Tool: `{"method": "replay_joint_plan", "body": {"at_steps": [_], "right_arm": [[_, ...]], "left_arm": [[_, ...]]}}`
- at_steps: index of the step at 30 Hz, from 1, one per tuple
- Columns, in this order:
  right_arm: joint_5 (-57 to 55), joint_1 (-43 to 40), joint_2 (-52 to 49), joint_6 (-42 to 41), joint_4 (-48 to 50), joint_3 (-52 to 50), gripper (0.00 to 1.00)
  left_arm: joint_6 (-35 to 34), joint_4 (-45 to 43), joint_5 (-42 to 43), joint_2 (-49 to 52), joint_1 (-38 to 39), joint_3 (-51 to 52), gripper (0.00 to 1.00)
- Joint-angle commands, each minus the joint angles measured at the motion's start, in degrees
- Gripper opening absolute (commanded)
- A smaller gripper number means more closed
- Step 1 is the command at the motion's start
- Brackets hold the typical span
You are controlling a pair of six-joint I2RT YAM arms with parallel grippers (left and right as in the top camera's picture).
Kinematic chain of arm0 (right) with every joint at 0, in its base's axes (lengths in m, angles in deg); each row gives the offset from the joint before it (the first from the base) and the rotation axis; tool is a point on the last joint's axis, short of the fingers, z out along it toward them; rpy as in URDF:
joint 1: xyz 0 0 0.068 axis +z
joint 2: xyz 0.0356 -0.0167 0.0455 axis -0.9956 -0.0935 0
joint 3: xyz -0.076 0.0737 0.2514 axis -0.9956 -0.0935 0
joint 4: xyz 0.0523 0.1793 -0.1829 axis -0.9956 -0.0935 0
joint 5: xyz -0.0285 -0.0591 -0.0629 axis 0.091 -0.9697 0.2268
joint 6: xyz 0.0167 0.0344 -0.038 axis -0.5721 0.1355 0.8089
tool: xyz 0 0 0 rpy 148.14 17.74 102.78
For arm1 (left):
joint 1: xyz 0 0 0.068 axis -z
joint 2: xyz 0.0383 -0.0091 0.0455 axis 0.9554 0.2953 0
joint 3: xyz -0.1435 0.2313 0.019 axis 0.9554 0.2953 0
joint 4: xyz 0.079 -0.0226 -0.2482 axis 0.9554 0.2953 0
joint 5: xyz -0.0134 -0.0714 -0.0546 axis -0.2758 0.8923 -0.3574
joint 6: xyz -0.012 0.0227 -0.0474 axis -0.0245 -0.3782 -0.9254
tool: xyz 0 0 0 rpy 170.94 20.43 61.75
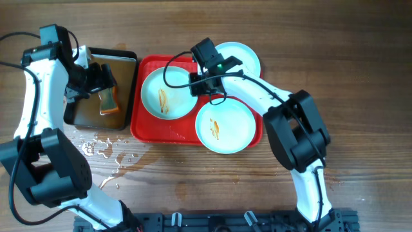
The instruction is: Clean dirty plates on tray and stack at the side
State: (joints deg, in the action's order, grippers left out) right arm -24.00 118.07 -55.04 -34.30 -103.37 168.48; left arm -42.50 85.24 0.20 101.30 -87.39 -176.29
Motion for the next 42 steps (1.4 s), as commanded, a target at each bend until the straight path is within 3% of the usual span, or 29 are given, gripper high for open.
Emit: {"method": "replay_joint_plan", "body": {"at_steps": [1, 7, 42], "right_arm": [[0.7, -0.3, -0.8, -1.2, 0.2, -0.4, 0.34], [0.7, -0.3, -0.8, -1.3, 0.4, -0.4, 0.22], [1.8, -1.5, -0.8, -0.7, 0.2, -0.3, 0.19]], "left_arm": [[1.2, -0.9, -0.6, -0.6, 0.1, 0.7, 0.97], [1.2, -1.9, -0.5, -0.4, 0.1, 0.7, 1.0], [1.2, -1.9, -0.6, -0.4, 0.0, 0.7, 1.0]]}}
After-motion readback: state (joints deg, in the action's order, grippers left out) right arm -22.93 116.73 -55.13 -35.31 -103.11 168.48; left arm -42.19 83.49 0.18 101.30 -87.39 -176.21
